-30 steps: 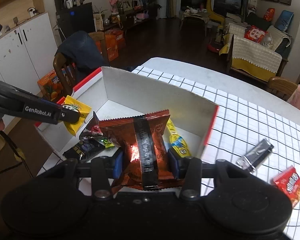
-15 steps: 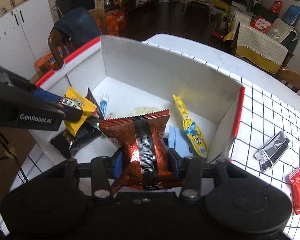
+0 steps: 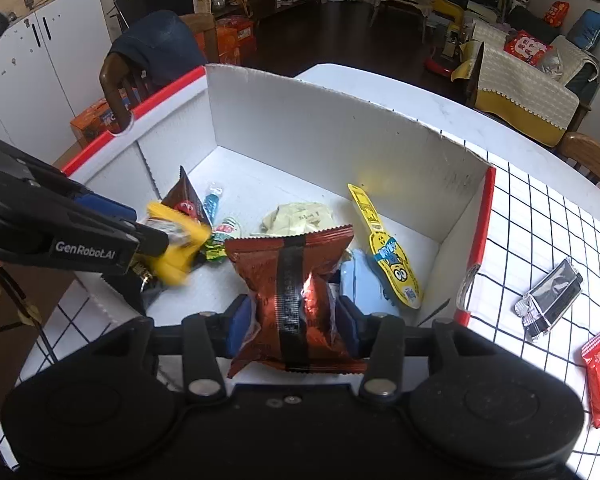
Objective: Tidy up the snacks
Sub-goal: 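Open both tools to drop the chocolate pack and sesame candy into the box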
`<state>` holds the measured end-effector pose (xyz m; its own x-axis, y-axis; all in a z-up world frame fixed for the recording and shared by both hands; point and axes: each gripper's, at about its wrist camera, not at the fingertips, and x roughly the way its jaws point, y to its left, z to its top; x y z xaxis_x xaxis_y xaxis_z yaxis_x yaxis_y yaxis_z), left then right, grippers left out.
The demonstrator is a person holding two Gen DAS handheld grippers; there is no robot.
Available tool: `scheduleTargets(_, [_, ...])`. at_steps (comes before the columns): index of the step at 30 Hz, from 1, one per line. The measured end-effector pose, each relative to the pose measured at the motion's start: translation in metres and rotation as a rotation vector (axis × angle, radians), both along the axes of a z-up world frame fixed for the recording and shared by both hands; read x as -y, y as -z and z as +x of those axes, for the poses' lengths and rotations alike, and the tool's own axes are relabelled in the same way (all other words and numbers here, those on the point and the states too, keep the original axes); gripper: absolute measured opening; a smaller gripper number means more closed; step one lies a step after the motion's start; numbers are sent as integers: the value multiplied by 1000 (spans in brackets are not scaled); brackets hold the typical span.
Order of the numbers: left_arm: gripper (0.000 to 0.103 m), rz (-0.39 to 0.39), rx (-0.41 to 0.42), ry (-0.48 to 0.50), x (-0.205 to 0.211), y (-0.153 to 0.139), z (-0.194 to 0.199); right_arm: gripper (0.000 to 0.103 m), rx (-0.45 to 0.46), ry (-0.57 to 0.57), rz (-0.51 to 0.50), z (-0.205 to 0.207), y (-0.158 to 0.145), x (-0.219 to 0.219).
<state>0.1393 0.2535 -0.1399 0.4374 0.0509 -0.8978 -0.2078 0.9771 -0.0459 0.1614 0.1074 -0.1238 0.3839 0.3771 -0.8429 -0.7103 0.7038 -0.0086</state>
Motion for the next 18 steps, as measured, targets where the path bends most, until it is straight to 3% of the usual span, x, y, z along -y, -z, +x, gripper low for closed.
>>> scheduleTargets(6, [50, -18, 45, -6, 1, -15, -11, 50, -16, 9, 56, -5, -13, 8])
scheduleTargets(18, [62, -61, 157, 24, 21, -56, -32, 61, -12, 47, 199, -15, -53, 37])
